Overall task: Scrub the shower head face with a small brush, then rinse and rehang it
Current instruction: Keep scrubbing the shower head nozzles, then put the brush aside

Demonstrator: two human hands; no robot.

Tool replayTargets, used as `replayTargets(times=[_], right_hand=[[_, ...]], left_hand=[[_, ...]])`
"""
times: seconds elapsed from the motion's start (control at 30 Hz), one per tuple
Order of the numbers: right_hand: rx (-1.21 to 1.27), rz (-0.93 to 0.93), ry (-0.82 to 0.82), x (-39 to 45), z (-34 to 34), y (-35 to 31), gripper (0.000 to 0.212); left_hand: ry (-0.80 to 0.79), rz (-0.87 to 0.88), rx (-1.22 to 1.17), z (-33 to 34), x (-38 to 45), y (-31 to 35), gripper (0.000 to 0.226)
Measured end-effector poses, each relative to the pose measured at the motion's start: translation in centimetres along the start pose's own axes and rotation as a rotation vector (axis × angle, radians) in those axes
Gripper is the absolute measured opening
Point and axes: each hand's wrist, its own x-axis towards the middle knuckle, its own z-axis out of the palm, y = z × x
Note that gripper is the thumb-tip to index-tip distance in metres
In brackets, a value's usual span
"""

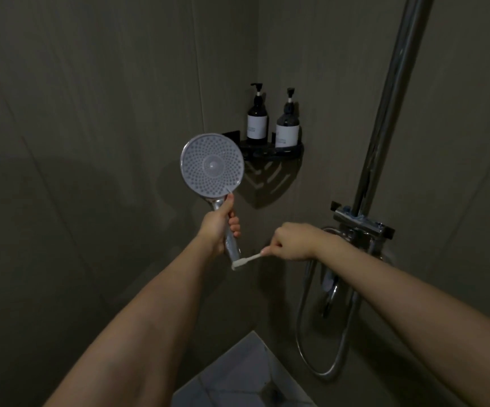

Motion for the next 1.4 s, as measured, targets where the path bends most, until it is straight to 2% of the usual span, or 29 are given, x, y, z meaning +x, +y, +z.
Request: replayTargets(times=[0.13, 0.2, 0.3, 0.37, 0.47, 0.5, 0.6, 0.63, 0.67, 0.77, 0.8, 0.93, 1.0, 1.07, 1.17, 1.23, 1.3, 1.4], right_hand=[[-0.054, 0.122, -0.013, -1.1, -0.3, 2.9, 0.046], [-0.056, 0.019, 0.044, -1.6, -0.4, 1.8, 0.048], [-0.206, -0.148, 0.103, -1.2, 0.0, -1.5, 0.049], [-0.289, -0.060, 0.091, -0.7, 0.0, -1.1, 0.050], [-0.257, 0.133, 0.106, -1.5, -1.2, 2.0, 0.054], [-0.243, 0.114, 0.108, -1.9, -1.3, 2.1, 0.054], [-0.297, -0.124, 0.124, -2.0, -0.6, -0.5, 0.051], [-0.319, -0.167, 0.109, -1.8, 0.0, -1.5, 0.051], [-0.329, -0.132, 0.088, -1.4, 0.4, -1.5, 0.052], [-0.115, 0.176, 0.048, -1.0, -0.2, 1.8, 0.052], [-0.064, 0.191, 0.053, -1.2, -0.4, 2.5, 0.052], [0.044, 0.001, 0.142, -0.7, -0.5, 0.2, 0.050], [0.088, 0.025, 0.167, 0.0, -0.4, -0.8, 0.048], [0.112, 0.069, 0.090, 0.1, -0.2, -1.1, 0.046], [-0.049, 0.044, -0.201, -0.6, 0.8, -1.0, 0.047], [-0.029, 0.018, -0.257, -1.3, 1.4, -1.0, 0.048], [0.051, -0.012, -0.189, -1.2, 1.3, -1.2, 0.046], [-0.029, -0.010, -0.008, -0.6, 1.3, -1.2, 0.047]], left_hand=[[-0.023, -0.020, 0.015, -0.3, -0.2, 0.4, 0.044], [-0.016, -0.023, -0.011, -0.5, 0.0, 0.4, 0.044], [-0.018, -0.045, -0.033, -0.1, 0.0, -0.3, 0.044], [-0.031, -0.053, 0.006, -0.1, -0.3, -0.6, 0.045], [-0.040, -0.062, 0.074, -0.5, -0.3, -0.7, 0.046], [-0.032, -0.063, 0.076, -0.6, -0.3, -0.7, 0.046], [-0.023, -0.076, 0.029, -0.6, 0.0, -1.2, 0.045], [-0.031, -0.079, 0.019, -0.4, 0.0, -1.3, 0.045], [-0.043, -0.083, 0.020, -0.3, 0.0, -1.3, 0.045], [-0.065, -0.098, 0.043, -0.2, -0.3, -1.1, 0.046], [-0.060, -0.100, 0.045, -0.4, -0.3, -1.0, 0.046], [-0.050, -0.113, -0.073, -0.1, -0.4, -1.5, 0.050], [-0.052, -0.100, -0.138, 0.1, -0.4, -1.8, 0.048], [-0.063, -0.101, -0.113, 0.1, -0.6, -1.8, 0.052], [-0.055, -0.095, -0.003, -0.1, -0.7, -1.2, 0.058], [-0.040, -0.072, 0.009, -0.1, -0.8, -0.8, 0.058], [-0.018, -0.061, 0.003, -0.2, -0.7, -0.7, 0.059], [0.011, -0.059, -0.014, -0.4, -0.5, -0.8, 0.058]])
